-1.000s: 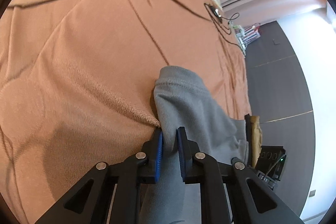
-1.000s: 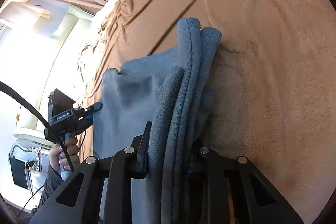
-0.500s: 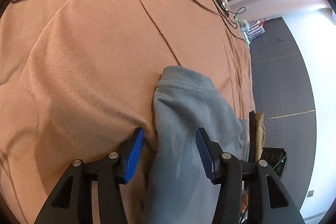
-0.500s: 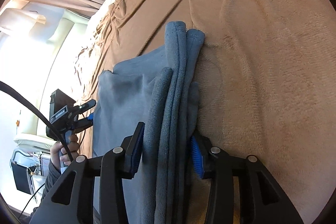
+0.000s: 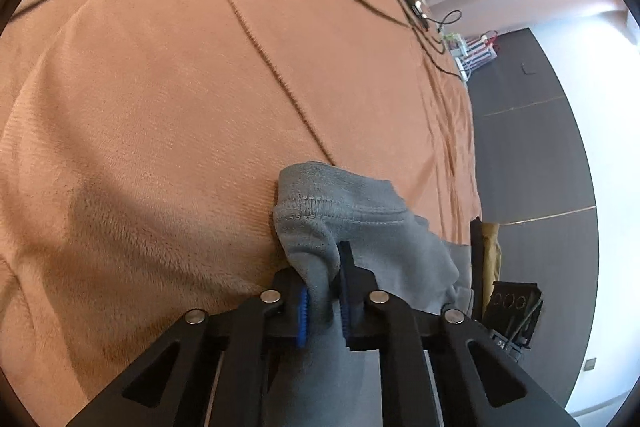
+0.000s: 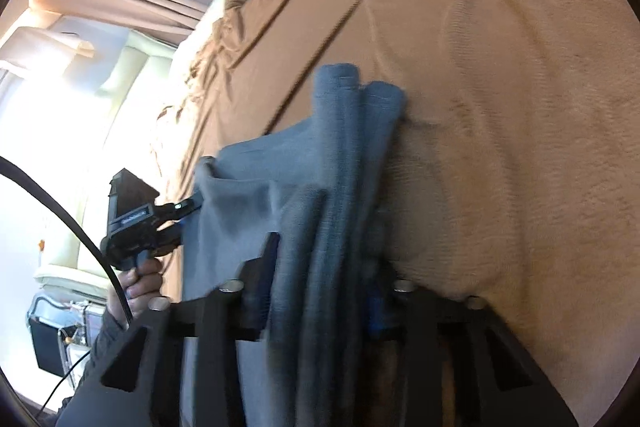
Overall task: Fold small clothes
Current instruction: 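Lift the folded shirt's end with both grippers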
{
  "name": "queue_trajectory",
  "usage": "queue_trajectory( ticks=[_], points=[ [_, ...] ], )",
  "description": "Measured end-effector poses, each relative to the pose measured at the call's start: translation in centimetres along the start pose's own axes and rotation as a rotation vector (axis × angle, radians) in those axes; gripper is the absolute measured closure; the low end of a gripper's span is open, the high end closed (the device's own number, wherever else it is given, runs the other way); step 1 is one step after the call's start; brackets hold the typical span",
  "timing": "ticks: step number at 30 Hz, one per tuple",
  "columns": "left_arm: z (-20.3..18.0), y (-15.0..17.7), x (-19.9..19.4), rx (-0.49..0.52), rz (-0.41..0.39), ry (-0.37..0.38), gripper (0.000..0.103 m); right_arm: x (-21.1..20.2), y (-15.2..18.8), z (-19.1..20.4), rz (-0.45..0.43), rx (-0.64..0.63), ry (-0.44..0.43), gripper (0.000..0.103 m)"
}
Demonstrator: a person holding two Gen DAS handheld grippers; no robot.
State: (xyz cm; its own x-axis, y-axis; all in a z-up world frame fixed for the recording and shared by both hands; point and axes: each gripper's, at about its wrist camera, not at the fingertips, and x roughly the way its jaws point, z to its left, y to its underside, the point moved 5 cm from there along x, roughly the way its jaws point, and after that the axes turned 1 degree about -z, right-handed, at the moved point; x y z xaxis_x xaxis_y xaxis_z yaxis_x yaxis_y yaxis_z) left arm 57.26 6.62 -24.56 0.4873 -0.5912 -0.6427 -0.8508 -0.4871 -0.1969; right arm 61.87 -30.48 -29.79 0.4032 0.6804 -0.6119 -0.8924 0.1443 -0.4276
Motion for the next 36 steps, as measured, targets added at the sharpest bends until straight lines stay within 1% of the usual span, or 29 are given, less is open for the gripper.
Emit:
queue_trajectory(
  ticks=[1, 3, 6, 11, 14, 21, 23, 28, 36],
  points=[
    [-0.3, 0.1, -0.5, 0.010, -0.008, 0.000, 0.093, -0.2, 0.1, 0.4, -0.004, -0.017, 0.008, 0.084],
    [-1.0, 0.1, -1.0, 0.016, -0.014, 0.017, 0.096, -0.6, 0.3, 1.5, -0.022, -0.062, 0.033, 0.088],
    [-2.4, 0.2, -2.3, 0.055, -0.029, 0.021, 0.096, -1.3, 0.6, 3.3, -0.051, -0.095, 0.054, 0.090],
    [-4.5, 0.9, -4.5, 0.094, -0.065, 0.050, 0.097, -2.5, 1.6, 6.2, -0.087, -0.148, 0.061, 0.090],
    [-5.6, 1.3, -5.8, 0.108, -0.086, 0.067, 0.097, -3.5, 2.2, 8.0, -0.114, -0.184, 0.083, 0.090],
    [-8.6, 2.8, -9.5, 0.160, -0.136, 0.091, 0.097, -6.4, 4.7, 10.2, -0.178, -0.238, 0.114, 0.090],
    [-9.4, 3.4, -10.8, 0.175, -0.153, 0.092, 0.097, -7.7, 5.7, 11.0, -0.192, -0.260, 0.122, 0.090],
    [-11.0, 5.1, -13.9, 0.206, -0.191, 0.124, 0.097, -10.1, 8.3, 13.7, -0.238, -0.308, 0.140, 0.091],
    [-14.5, 8.4, -18.8, 0.273, -0.241, 0.190, 0.098, -14.9, 12.7, 17.1, -0.311, -0.360, 0.162, 0.092]
  ],
)
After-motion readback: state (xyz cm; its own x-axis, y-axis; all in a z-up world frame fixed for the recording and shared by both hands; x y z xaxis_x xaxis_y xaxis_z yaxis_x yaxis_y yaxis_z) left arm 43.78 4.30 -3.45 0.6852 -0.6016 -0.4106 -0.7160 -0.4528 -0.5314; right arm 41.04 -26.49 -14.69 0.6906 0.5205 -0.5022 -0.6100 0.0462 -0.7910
